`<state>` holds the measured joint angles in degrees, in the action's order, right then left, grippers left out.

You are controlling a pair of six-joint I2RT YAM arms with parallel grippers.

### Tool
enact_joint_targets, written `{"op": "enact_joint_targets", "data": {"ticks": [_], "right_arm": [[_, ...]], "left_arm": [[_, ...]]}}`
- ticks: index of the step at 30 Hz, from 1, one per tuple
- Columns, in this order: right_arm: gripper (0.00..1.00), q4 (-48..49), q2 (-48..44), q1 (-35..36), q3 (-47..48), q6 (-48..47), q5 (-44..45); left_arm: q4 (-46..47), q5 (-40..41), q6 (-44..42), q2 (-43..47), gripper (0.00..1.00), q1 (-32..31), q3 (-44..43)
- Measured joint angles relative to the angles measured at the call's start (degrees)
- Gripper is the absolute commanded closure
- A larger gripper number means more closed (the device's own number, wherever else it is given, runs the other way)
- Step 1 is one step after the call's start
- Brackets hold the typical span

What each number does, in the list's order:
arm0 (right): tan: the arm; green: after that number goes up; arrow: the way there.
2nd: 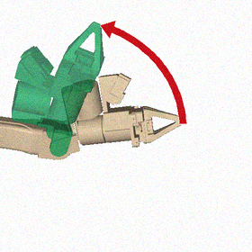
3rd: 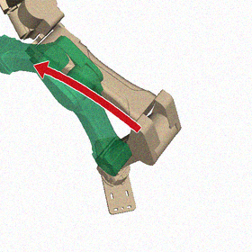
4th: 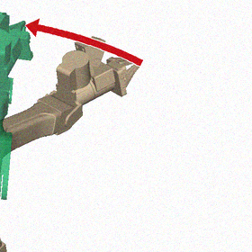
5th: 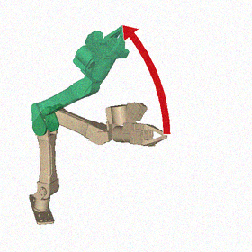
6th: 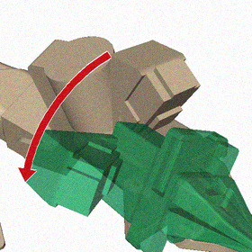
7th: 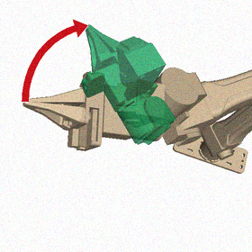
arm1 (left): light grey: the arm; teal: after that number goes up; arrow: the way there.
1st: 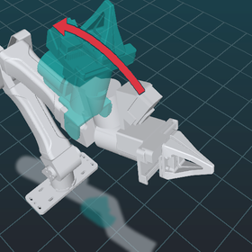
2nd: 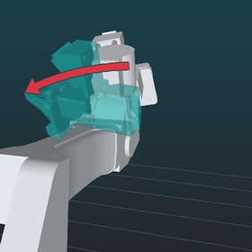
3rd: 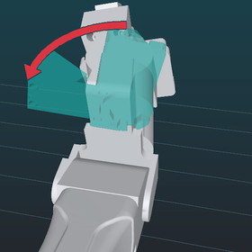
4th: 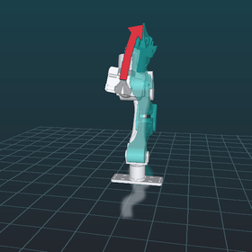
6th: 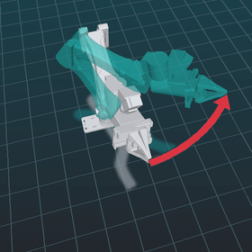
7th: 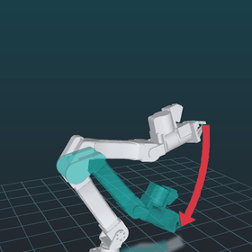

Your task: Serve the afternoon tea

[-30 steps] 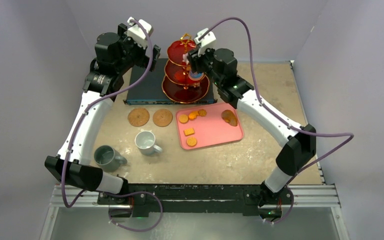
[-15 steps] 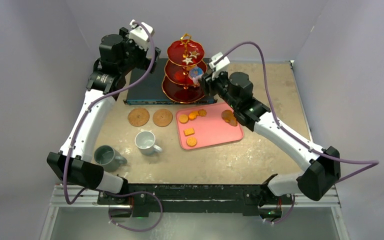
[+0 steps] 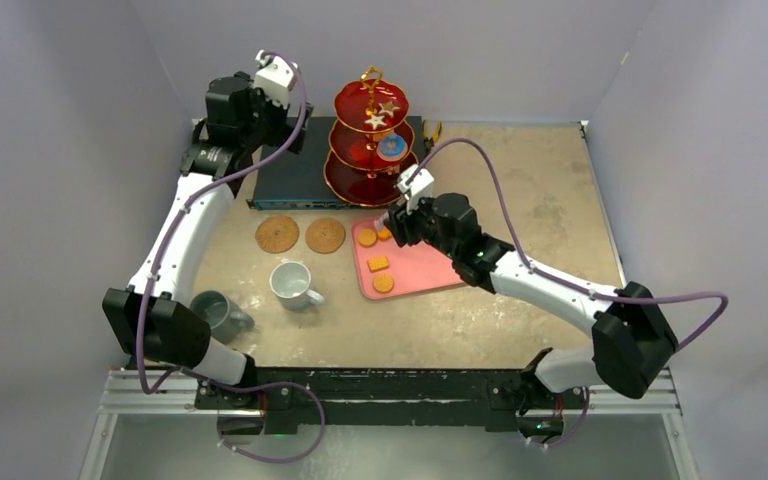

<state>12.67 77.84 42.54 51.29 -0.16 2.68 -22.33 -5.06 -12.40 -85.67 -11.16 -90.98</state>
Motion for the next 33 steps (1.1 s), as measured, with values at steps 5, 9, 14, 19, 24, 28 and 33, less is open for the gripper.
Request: {"op": "enact_joint_targets", "data": {"ticks": [5,9,14,19,24,28,33], "right_arm": [[0.48,3.3,2.16,1.77,-3.08,1.53,-0.68],[0.48,5.35,3.93,3.65,-5.16,2.23,-0.42],[0.47,7.34,5.01,5.16,-7.69,3.23,0.48],[0.45,9.03,6.71,6.8,-8.68,4.02,2.54],[0.42,9.88,8.15,8.17,-8.92,4.28,4.61],[0.42,11.02,8.39,8.41,-9.68,4.44,6.27],[0.42,12.68,9.62,8.41,-9.79,5.11,7.69]], "left_arm": [[0.37,0.42,1.18,-0.02,0.01,1.05,2.16],[0.44,0.46,1.9,-0.02,0.01,1.29,3.58],[0.85,0.46,2.45,0.0,0.01,1.29,3.69],[1.11,0.46,2.43,0.0,0.01,1.31,3.72],[1.27,0.44,2.43,0.02,0.01,1.31,3.69],[1.27,0.42,2.4,0.09,0.01,1.31,3.69],[1.25,0.39,2.4,0.11,0.01,1.31,3.69]]}}
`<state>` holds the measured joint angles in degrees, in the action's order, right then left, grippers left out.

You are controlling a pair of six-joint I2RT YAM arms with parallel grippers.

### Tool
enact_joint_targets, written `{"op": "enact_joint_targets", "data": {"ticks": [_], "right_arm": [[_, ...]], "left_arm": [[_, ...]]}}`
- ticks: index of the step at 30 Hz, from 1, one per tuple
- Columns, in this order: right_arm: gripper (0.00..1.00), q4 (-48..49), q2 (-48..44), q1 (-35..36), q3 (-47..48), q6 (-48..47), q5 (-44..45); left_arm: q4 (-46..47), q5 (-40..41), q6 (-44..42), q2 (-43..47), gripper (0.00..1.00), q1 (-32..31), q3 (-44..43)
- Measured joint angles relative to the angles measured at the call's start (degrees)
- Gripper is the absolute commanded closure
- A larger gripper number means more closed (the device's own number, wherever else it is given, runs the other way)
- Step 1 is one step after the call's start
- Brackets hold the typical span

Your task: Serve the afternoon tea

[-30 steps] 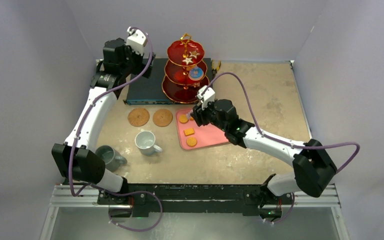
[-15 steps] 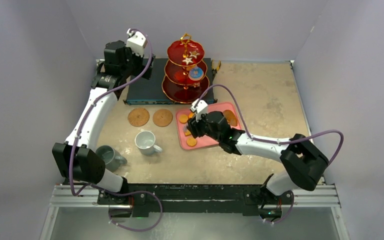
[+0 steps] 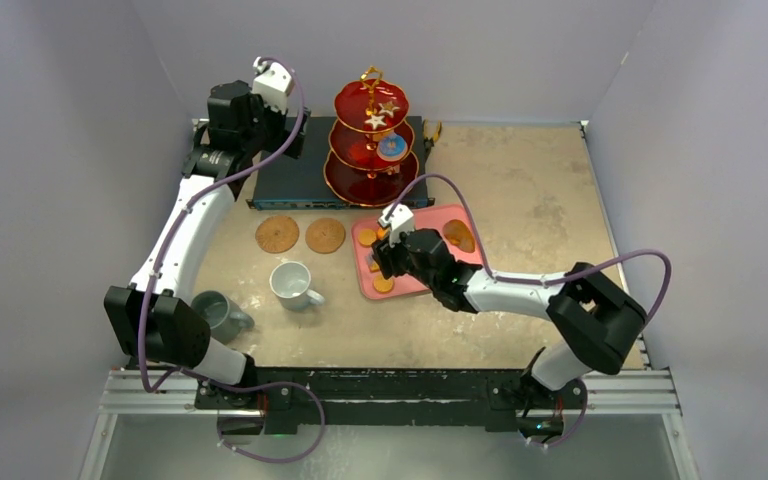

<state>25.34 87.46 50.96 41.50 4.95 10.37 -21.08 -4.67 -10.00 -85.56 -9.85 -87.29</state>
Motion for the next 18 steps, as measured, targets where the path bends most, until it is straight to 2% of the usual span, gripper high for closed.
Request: {"op": "enact_joint_targets", "data": {"ticks": [18], "right_arm": [[0.41,2.56,4.35,0.66,-0.5,1.97,2.14]], "left_arm": [[0.02,0.0,-0.02,0.04,0.01,0.0,-0.13]]}}
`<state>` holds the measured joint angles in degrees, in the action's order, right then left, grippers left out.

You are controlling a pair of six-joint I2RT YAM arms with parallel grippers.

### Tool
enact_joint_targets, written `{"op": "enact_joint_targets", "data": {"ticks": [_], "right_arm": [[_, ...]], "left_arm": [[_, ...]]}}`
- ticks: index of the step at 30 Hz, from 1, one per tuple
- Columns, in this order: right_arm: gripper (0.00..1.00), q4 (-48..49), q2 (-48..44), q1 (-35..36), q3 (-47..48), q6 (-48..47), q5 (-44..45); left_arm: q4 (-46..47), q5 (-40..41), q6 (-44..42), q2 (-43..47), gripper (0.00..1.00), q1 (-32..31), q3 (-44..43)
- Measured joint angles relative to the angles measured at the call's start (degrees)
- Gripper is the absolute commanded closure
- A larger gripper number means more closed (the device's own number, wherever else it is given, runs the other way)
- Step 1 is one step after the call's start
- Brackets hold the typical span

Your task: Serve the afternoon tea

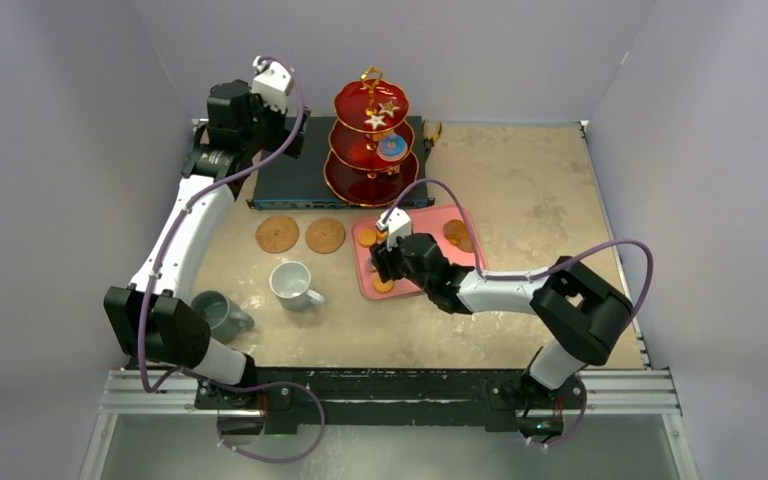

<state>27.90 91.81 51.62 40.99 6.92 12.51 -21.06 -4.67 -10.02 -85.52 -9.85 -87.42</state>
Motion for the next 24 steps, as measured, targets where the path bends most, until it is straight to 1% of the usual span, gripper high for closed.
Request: {"op": "enact_joint_targets", "data": {"ticks": [5,15,24], "right_arm": [[0.42,1.44,0.87,0.13,0.0,0.07,0.02],[0.59,2.78,1.53,0.2,0.02,0.22,0.52],[0.6,-1.75,-1.64,0.26,0.35,-0.5,2.16]], "left_arm": [[0.02,0.0,0.0,0.0,0.01,0.0,-0.5],[0.13,0.0,0.0,0.0,0.01,0.0,-0.87],[0.24,0.02,0.0,0.0,0.01,0.0,-0.87]]}}
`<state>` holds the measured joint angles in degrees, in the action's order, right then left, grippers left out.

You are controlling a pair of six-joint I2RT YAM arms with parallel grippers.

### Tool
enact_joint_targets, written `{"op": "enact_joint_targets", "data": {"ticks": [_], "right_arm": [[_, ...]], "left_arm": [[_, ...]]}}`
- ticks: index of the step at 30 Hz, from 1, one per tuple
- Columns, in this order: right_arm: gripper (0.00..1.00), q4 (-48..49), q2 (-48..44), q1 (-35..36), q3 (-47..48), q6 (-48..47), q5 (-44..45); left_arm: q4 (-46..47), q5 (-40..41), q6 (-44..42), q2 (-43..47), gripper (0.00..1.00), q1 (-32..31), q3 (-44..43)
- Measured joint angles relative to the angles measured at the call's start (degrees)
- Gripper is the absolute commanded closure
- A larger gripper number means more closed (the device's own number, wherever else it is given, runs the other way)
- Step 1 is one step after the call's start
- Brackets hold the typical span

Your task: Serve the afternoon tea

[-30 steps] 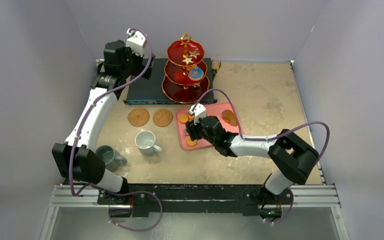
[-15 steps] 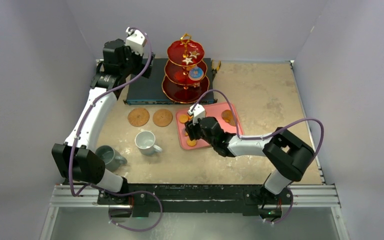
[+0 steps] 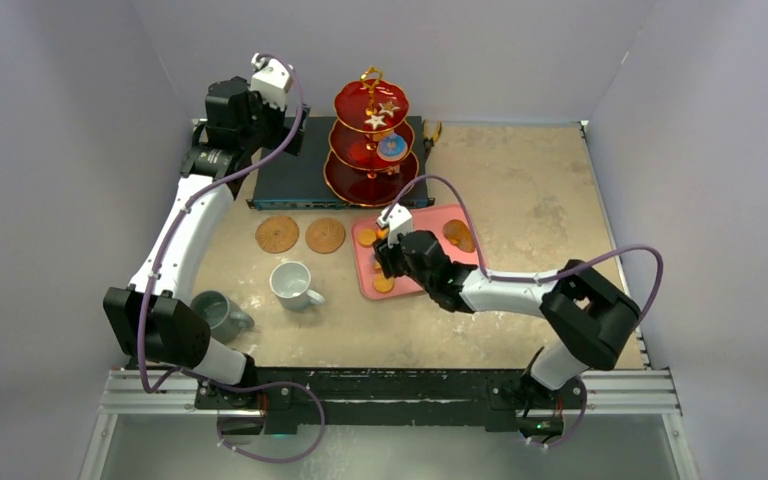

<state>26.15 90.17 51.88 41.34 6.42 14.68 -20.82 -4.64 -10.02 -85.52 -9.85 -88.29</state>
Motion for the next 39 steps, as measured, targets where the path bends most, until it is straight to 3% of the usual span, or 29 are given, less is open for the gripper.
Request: {"op": "enact_joint_targets", "data": {"ticks": [5,16,26,39], "right_arm": [[0.6,-4.85,-1.2,-0.11,5.99,-2.56,0.46],[0.6,-10.75,-2.14,-4.55,28.94,-8.15,-1.99],[0.59,-15.41,5.25,-11.5,54.1,-11.02,-6.08],[0.59,-19.45,12.61,-12.17,58.42,-11.85,-8.46]], "left_arm": [[0.11,0.0,0.0,0.0,0.01,0.04,0.0],[0.13,0.0,0.0,0.0,0.01,0.09,0.0],[0.09,0.0,0.0,0.76,0.01,0.24,0.0],[0.15,-0.13,0.0,1.77,0.01,0.85,0.0]]}}
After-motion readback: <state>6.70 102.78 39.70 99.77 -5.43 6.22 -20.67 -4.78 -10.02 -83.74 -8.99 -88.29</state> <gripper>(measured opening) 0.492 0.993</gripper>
